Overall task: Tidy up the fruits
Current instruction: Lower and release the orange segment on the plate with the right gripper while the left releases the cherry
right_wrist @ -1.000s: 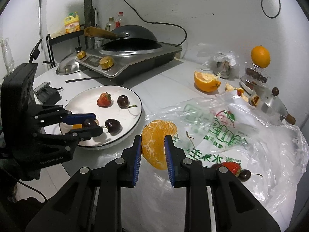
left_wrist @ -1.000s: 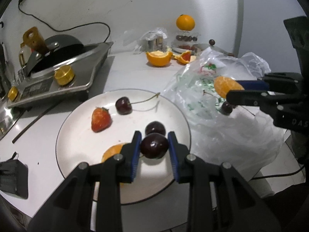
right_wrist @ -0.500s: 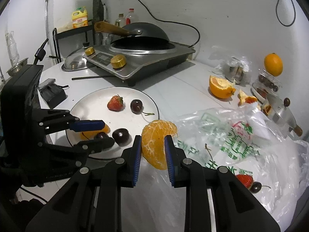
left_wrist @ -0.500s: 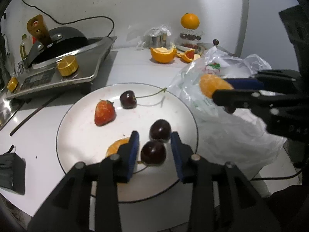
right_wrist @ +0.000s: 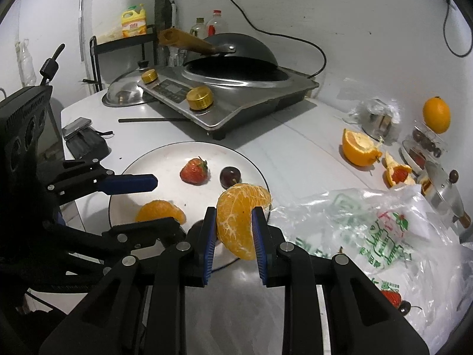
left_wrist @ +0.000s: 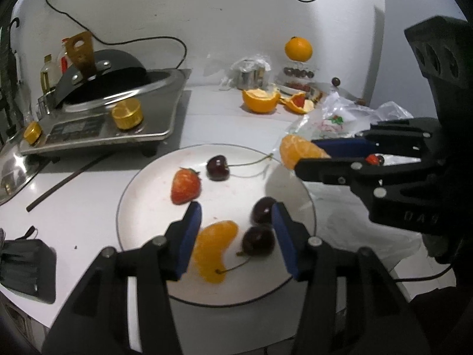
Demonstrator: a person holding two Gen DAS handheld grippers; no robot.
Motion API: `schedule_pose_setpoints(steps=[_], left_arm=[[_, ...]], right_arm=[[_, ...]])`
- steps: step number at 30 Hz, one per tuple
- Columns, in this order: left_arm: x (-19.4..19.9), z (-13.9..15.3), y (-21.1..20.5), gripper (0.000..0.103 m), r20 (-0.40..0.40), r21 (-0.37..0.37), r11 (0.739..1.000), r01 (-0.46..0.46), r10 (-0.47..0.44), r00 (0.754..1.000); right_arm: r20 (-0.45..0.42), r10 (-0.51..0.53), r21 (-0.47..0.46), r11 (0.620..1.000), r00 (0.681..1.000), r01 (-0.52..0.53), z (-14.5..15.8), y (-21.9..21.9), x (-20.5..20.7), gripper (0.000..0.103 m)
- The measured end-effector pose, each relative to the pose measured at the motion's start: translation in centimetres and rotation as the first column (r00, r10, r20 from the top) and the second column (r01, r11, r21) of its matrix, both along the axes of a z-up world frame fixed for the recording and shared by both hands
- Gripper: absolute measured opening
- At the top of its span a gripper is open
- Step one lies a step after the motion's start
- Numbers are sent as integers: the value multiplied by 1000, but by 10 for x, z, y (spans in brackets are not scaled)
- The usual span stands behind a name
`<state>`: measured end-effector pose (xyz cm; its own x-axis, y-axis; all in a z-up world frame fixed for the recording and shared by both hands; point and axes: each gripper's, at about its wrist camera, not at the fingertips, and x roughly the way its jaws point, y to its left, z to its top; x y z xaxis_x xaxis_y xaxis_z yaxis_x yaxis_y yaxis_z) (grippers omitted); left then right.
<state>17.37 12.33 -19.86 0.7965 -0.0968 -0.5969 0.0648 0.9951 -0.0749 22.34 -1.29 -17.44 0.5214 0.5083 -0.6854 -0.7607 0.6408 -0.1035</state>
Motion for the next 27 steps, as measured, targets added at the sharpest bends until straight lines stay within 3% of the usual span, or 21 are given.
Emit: schedule_pose_setpoints(steps=[5, 27], left_arm=[[1, -2, 9, 51, 1, 22, 999, -31, 31, 1000], [8, -13, 48, 51, -5, -27, 996, -86, 86, 996]], right_arm=[[-4, 11, -7, 1000, 1000, -11, -2, 11, 2, 25], [-24, 4, -90, 996, 1000, -6, -32, 47, 34, 25]])
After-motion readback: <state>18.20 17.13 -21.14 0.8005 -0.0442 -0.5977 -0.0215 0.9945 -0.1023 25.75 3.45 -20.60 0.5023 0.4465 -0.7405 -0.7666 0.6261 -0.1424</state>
